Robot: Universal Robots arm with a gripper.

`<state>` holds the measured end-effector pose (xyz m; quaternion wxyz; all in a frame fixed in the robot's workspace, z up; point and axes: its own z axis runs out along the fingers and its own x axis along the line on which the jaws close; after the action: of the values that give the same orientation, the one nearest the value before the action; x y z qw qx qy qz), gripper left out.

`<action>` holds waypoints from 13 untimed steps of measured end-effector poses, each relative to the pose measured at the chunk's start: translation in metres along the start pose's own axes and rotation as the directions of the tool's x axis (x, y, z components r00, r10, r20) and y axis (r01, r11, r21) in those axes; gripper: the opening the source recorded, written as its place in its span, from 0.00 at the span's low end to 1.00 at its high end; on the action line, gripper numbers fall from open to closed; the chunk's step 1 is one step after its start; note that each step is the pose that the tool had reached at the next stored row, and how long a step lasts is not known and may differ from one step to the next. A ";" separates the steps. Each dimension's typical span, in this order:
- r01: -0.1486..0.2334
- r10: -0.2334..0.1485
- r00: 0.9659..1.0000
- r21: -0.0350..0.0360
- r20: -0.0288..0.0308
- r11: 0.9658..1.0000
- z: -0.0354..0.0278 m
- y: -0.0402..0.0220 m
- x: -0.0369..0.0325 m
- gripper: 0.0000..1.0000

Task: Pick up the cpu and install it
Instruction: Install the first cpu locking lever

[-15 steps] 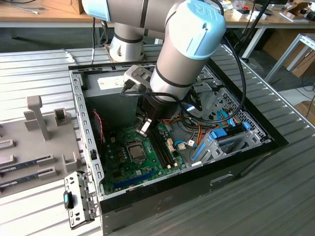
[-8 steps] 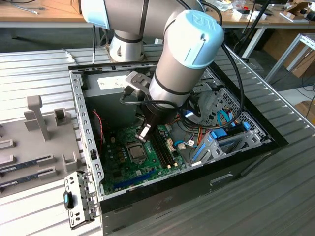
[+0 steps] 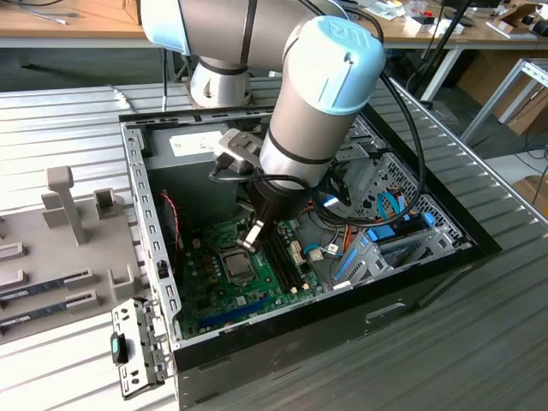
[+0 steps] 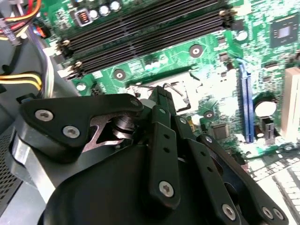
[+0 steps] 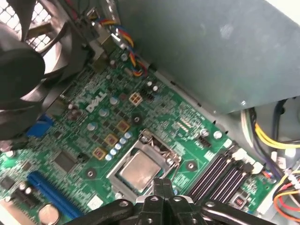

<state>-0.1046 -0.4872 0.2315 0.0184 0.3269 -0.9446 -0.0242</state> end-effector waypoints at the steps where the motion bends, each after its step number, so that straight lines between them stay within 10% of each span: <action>1: 0.000 0.000 1.000 0.001 -0.001 1.000 0.0003 -0.0001 -0.0001 0.11; 13: -0.095 0.095 0.995 -0.009 0.010 0.995 0.0221 -0.0055 0.0016 0.11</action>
<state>-0.1036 -0.4918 0.2091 0.0159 0.2815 -0.9590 -0.0288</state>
